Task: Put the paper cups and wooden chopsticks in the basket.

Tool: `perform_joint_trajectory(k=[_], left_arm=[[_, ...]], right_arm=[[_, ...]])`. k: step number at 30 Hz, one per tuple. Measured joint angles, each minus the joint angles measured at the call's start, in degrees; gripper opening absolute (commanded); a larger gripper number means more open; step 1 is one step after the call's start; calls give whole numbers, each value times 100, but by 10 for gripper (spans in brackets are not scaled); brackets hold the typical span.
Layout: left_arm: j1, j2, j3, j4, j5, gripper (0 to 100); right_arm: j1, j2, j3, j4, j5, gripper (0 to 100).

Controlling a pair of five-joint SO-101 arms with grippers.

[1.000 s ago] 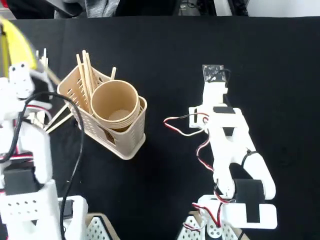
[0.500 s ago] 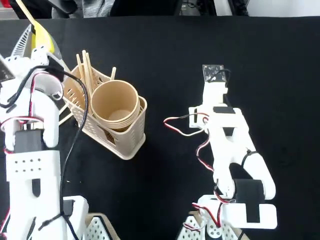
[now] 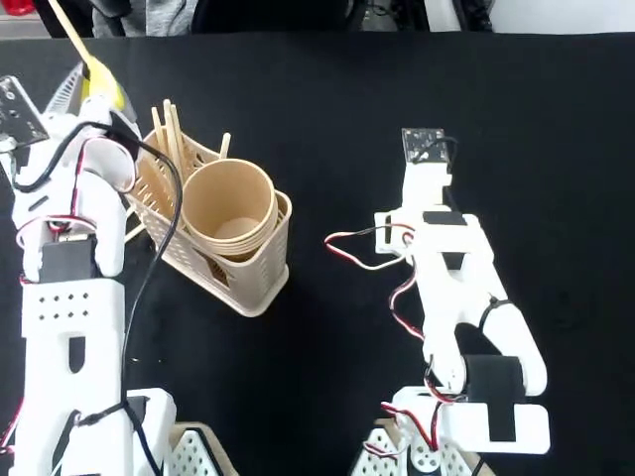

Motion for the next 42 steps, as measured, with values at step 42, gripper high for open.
perform_joint_trajectory(k=[42], left_arm=[[-2796, 9538, -9240, 6382, -730, 144]], right_arm=[[0, 0, 0, 0, 0, 15]])
